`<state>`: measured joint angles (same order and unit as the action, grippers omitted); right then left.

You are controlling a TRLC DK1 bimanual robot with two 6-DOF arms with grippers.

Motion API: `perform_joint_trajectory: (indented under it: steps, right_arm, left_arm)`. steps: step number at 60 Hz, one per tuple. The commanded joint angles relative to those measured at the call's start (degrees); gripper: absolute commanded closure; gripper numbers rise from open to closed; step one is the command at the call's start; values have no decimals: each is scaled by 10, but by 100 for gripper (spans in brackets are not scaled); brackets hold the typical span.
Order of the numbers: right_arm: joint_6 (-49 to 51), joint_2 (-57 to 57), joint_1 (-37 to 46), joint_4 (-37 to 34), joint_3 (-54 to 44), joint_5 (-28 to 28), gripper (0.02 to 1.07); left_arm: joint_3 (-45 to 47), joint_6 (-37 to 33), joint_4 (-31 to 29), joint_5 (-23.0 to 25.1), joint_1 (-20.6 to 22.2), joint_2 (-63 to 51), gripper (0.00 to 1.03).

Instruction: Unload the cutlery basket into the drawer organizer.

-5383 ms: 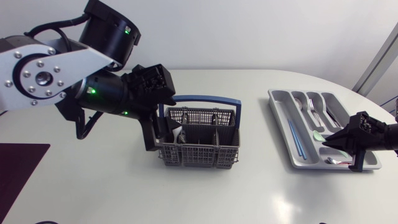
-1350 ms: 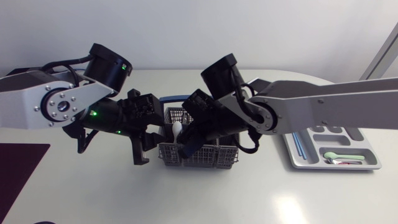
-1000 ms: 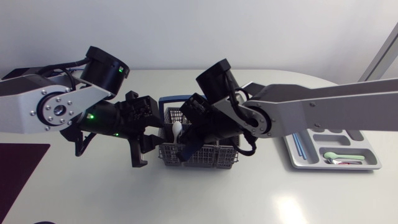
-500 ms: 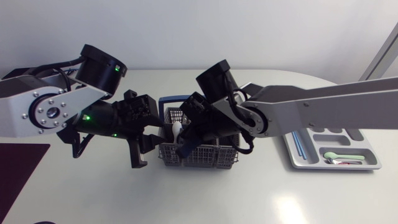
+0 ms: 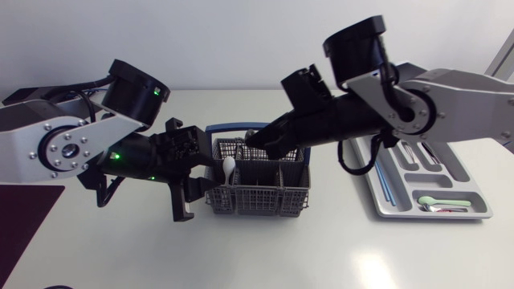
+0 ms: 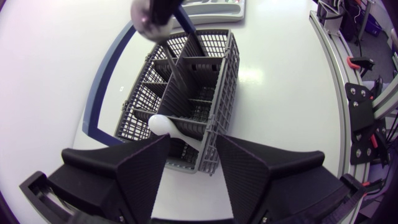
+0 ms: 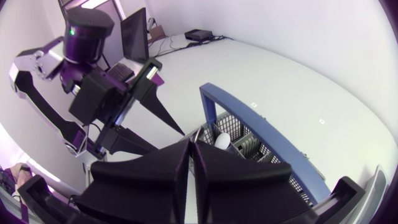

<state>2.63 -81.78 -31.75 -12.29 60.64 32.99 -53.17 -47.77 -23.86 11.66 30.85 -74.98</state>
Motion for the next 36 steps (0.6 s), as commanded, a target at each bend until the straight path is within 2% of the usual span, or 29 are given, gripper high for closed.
perform_joint_trajectory:
  steps: [1, 15, 24, 36]
  right_arm:
    - [-33, 38, 26, -8, -19, 33, 100]
    - [-42, 142, 92, -63, -50, 84, 100]
    - [-3, 197, 154, -126, -73, 79, 100]
    - [113, 257, 297, -223, -117, 53, 100]
  left_arm:
    - [20, 12, 7, -1, 4, 6, 49]
    - [18, 22, 9, -3, 8, 6, 49]
    - [15, 24, 9, -9, 9, 8, 49]
    - [16, 24, 9, -32, 18, 10, 49]
